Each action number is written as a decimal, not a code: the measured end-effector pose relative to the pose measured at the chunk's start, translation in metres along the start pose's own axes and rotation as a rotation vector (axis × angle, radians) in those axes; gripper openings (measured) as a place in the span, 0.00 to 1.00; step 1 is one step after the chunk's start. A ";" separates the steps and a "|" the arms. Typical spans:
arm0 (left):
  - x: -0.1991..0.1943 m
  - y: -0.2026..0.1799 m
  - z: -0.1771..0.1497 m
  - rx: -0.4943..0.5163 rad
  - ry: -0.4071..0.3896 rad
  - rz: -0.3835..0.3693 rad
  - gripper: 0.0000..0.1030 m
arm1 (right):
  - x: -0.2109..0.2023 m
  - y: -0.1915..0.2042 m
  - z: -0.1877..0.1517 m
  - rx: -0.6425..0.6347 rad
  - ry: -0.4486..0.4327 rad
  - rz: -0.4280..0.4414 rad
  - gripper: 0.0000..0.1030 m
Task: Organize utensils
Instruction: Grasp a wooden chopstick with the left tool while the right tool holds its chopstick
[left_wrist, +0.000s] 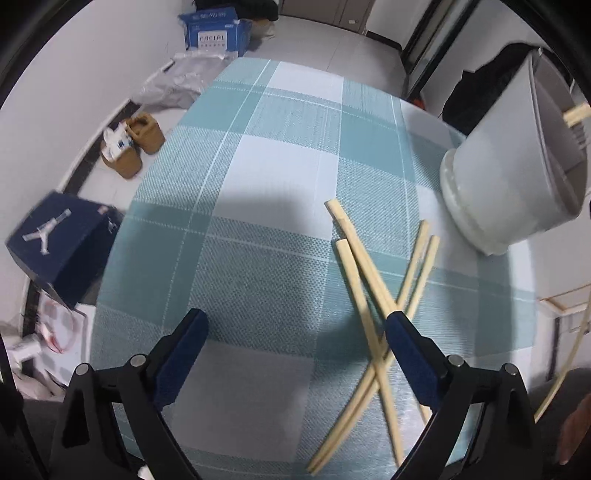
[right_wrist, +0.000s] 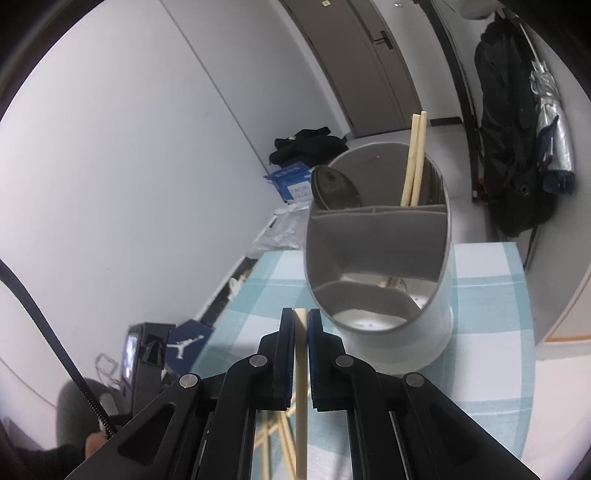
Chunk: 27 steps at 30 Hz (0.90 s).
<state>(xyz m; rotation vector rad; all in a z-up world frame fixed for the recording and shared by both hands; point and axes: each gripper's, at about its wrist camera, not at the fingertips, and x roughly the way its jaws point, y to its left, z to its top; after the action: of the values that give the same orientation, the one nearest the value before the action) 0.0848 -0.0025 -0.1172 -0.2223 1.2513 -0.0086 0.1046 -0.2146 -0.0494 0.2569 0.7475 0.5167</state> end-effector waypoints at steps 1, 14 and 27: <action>0.001 -0.001 0.000 0.006 0.001 0.013 0.92 | 0.001 0.001 -0.002 -0.005 0.003 -0.013 0.06; 0.003 -0.011 0.009 -0.007 -0.023 0.023 0.38 | -0.006 -0.008 -0.017 0.001 -0.019 -0.119 0.06; -0.005 -0.011 0.022 -0.115 -0.091 -0.035 0.03 | -0.015 0.009 -0.012 -0.067 -0.136 -0.039 0.06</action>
<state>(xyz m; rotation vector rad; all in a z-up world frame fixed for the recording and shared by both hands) 0.1052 -0.0089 -0.1039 -0.3404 1.1578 0.0434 0.0835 -0.2143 -0.0457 0.2122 0.6005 0.4810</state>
